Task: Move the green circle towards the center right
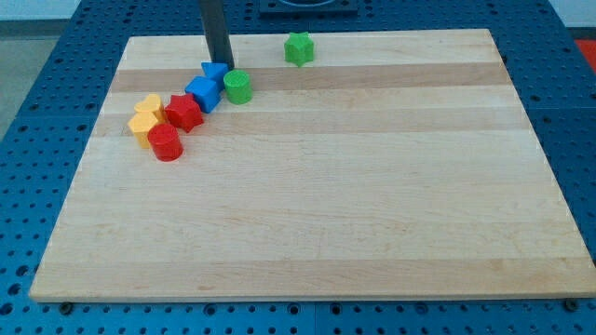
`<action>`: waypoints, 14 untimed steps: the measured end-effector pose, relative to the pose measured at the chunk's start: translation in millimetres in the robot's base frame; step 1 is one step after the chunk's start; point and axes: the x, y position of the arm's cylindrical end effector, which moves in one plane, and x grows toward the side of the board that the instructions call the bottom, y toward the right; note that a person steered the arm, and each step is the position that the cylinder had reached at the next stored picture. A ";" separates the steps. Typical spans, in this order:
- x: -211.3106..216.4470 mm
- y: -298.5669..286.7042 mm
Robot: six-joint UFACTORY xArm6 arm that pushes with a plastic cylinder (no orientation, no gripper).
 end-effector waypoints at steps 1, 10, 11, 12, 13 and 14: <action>0.0 -3.7; 46.0 3.0; 56.2 24.2; 56.8 46.3; 65.4 67.6; 89.8 78.1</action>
